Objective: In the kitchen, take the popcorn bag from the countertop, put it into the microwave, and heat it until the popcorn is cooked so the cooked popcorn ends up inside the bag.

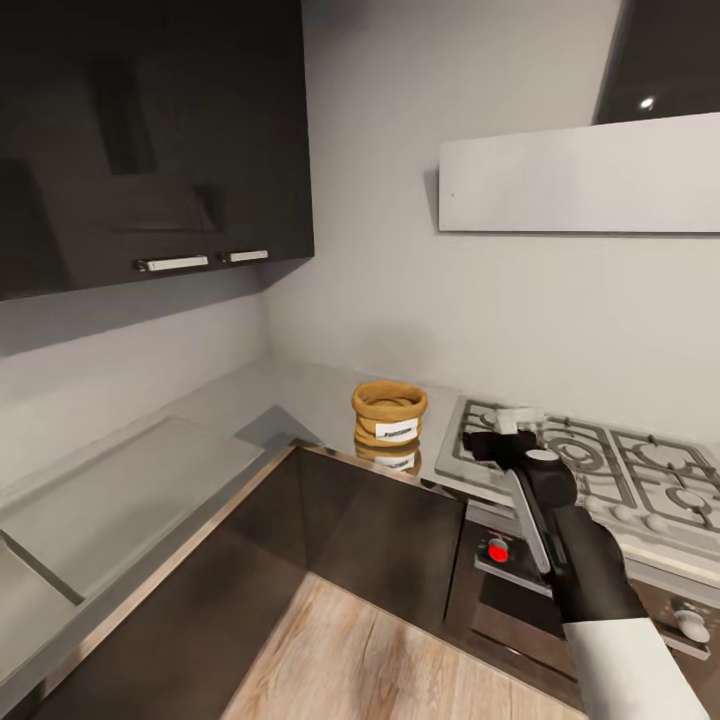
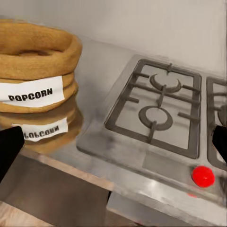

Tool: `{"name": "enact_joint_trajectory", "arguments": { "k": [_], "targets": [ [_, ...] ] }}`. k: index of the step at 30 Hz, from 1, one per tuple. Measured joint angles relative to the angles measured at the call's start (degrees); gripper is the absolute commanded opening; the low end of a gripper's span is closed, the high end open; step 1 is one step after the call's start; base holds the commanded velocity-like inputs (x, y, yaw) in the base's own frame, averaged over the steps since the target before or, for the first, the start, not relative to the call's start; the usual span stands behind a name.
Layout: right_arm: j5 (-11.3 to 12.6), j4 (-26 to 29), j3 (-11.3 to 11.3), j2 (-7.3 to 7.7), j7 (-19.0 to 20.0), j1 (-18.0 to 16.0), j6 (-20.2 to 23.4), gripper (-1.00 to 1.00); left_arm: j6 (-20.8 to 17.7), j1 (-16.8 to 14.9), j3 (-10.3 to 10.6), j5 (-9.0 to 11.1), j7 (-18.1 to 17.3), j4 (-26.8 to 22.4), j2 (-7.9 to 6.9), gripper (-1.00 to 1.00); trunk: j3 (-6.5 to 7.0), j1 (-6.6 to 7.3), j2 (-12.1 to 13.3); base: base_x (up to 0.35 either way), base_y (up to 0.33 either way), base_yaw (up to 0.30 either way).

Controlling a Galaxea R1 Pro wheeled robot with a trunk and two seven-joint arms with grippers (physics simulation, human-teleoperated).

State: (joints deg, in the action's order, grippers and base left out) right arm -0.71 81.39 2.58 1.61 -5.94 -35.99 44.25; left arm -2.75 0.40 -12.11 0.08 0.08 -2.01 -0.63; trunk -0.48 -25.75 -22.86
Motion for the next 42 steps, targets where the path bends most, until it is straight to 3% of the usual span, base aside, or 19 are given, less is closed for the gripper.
{"name": "enact_joint_trajectory", "arguments": {
  "k": [5, 8, 13, 17, 22, 26, 29, 42],
  "targets": [
    [0.0, -5.3, 0.0, 0.0, -0.7, -10.8, 7.8, 1.0, 0.0, 0.0, 0.0, 0.0, 0.0, 0.0, 0.0, 1.0, -0.01, 0.0, 0.0, 0.112, 0.0, 0.0],
    [0.0, -16.0, 0.0, 0.0, -0.9, -20.1, 10.5, 1.0, -0.1, 0.0, 0.0, 0.0, 0.0, 0.0, 0.0, 1.0, 0.0, 0.0, 0.0, 0.108, 0.0, 0.0],
    [0.0, -36.6, -0.1, 0.1, -1.5, -34.0, 11.4, 1.0, -0.1, 0.0, 0.0, 0.0, 0.0, 0.0, 0.0, 1.0, 0.0, 0.0, 0.0, 0.104, 0.0, 0.0],
    [0.0, -46.5, -0.2, 0.17, -5.0, -42.3, 11.6, 1.0, -0.1, 0.0, 0.0, 0.0, 0.0, 0.0, 0.0, 1.0, 0.0, 0.0, 0.0, 0.089, 0.0, 0.0],
    [0.1, -52.3, -1.6, 0.22, -6.4, -44.7, 13.3, 1.0, -0.2, 0.0, 0.0, 0.0, 0.0, 0.1, 0.0, 1.0, -0.01, -0.01, 0.0, 0.021, 0.0, 0.0],
    [0.1, -56.9, -7.1, 0.33, -6.5, -44.9, 13.9, 1.0, -0.2, 0.0, 0.0, 0.0, 0.0, 0.1, 0.0, 1.0, -0.01, -0.01, 0.0, 0.002, 0.0, 0.0],
    [0.1, -57.8, -9.0, 0.38, -6.5, -44.9, 14.0, 1.0, -0.1, 0.0, 0.0, 0.0, 0.0, 0.1, 0.0, 1.0, -0.01, -0.01, 0.0, 0.0, 0.0, 0.0],
    [0.1, -58.2, -9.9, 0.35, -6.6, -44.9, 14.2, 1.0, -0.1, 0.0, 0.0, 0.0, 0.0, 0.1, 0.0, 1.0, -0.01, -0.01, 0.0, 0.0, 0.0, 0.2]
  ]
}}
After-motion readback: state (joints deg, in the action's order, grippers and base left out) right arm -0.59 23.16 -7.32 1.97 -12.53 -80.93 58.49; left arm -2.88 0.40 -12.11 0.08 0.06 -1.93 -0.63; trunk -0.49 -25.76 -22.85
